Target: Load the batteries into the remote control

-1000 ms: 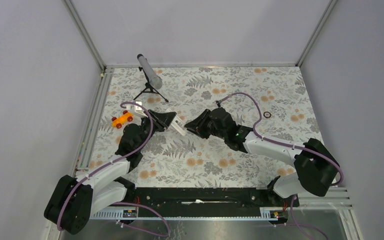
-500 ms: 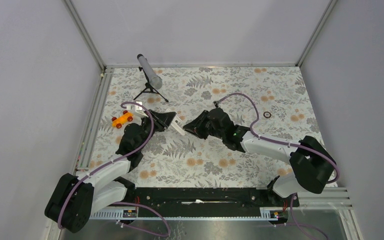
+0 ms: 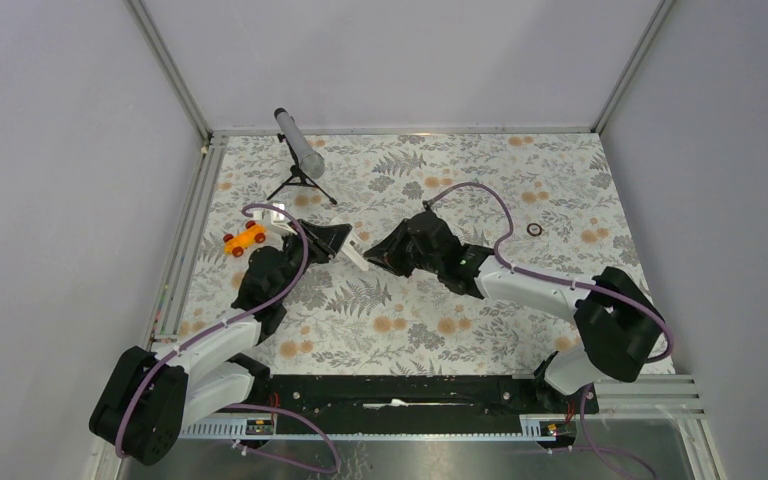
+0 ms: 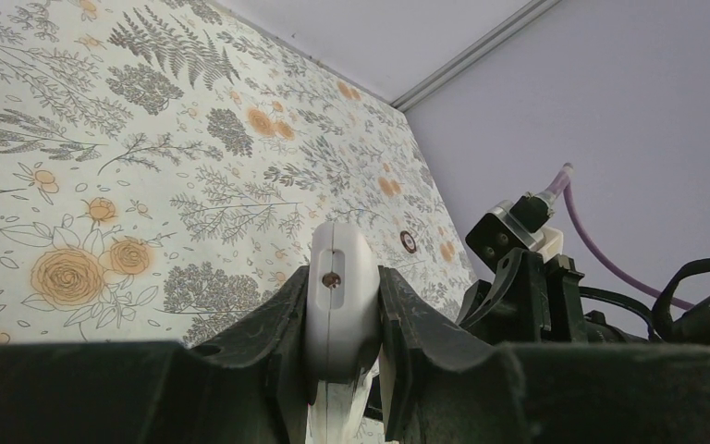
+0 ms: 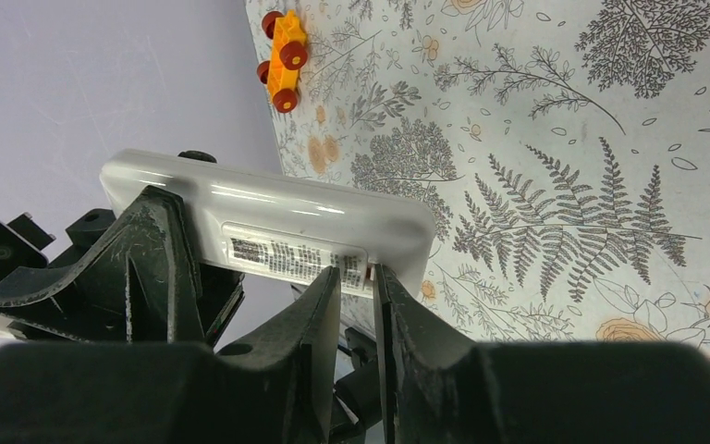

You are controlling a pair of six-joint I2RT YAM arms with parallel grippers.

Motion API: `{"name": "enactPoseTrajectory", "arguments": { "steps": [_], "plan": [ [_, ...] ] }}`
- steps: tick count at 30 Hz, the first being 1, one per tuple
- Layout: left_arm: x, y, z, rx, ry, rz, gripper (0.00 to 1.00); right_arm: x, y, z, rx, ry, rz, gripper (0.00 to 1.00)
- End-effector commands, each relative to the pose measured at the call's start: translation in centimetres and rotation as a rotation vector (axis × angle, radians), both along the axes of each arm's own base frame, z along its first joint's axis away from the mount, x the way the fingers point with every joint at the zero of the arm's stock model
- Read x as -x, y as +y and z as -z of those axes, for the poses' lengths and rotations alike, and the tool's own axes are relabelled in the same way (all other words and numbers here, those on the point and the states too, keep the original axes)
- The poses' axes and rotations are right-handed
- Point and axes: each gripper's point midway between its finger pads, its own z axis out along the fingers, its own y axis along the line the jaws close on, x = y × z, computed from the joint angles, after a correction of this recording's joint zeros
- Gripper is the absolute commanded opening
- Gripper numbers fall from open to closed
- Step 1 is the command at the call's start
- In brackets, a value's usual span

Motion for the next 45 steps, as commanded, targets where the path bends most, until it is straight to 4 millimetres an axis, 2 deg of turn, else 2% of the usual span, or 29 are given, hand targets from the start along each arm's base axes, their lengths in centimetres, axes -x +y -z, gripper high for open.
{"name": "enactPoseTrajectory", "arguments": {
  "steps": [1, 14, 26, 30, 35, 40, 45],
  "plan": [
    [0.7, -0.9, -3.9, 0.078, -0.118, 0.045, 0.00, -0.8, 0.3, 0.5, 0.064, -0.010, 0.019, 0.27],
    [1.2, -2.0, -4.2, 0.042, -0.151, 0.116, 0.00, -1.5, 0.9, 1.5, 0.148, -0.018, -0.013, 0.25],
    [1.9, -3.3, -5.3, 0.064, -0.153, 0.198, 0.00, -1.7, 1.9, 0.9, 0.136, -0.060, -0.058, 0.37],
    [2.0, -3.3, -5.5, 0.082, -0.152, 0.199, 0.00, -1.3, 2.1, 0.9, 0.108, -0.047, -0.073, 0.38],
    [1.8, -3.0, -6.0, 0.079, -0.178, 0.184, 0.00, -0.7, 1.5, 1.4, 0.124, -0.004, -0.060, 0.39],
    [1.4, -2.8, -5.7, 0.038, -0.185, 0.159, 0.00, -0.6, 1.2, 2.2, 0.148, 0.018, -0.055, 0.38],
    [1.3, -2.6, -5.7, 0.019, -0.196, 0.150, 0.00, -0.7, 1.3, 2.1, 0.147, 0.010, -0.055, 0.36]
  ]
}}
